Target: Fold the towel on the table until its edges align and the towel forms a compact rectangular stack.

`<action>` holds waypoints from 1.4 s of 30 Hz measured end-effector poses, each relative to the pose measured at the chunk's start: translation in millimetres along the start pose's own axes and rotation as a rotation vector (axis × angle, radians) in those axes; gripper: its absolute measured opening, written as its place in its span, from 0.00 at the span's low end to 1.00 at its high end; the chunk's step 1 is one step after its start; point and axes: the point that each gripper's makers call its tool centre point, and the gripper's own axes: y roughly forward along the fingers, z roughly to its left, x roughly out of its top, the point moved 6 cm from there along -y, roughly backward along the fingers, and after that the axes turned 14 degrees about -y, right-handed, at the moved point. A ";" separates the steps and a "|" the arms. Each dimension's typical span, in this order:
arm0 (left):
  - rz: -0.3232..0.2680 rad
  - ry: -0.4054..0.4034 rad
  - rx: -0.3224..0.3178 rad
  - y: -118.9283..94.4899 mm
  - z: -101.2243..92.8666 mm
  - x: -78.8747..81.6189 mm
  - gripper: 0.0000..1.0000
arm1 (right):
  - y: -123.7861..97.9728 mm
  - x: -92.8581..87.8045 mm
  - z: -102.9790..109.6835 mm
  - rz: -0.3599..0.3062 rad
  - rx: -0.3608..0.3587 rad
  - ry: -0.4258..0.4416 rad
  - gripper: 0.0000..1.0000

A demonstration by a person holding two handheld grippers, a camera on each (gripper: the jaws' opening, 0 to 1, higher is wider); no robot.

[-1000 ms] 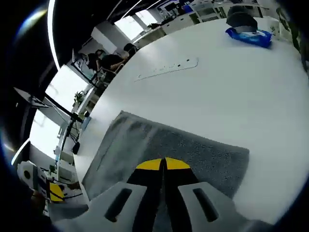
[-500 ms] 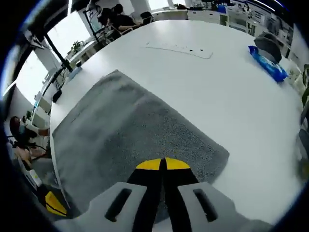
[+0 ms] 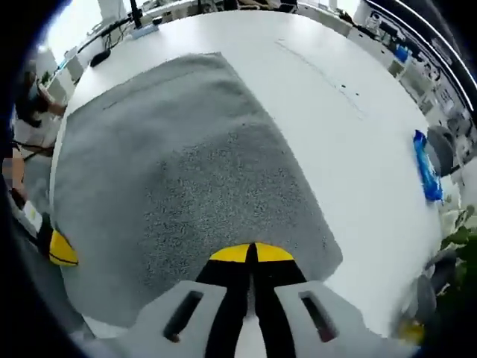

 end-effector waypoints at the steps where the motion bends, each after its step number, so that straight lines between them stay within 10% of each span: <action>1: 0.027 0.075 0.009 -1.2 -2.3 0.1 0.01 | 0.0 2.9 2.4 0.051 -0.020 -0.110 0.00; 6: 0.119 0.174 0.035 -3.5 -8.9 -0.4 0.00 | 3.5 11.6 16.0 0.295 -0.079 -0.409 0.00; 24: 0.343 0.160 0.038 -20.9 -0.6 -26.6 0.01 | -12.5 -17.8 36.9 0.360 0.064 -0.131 0.00; 42: 0.361 0.071 0.098 -32.9 8.9 -47.3 0.00 | -26.8 -40.2 61.7 0.289 0.096 0.039 0.00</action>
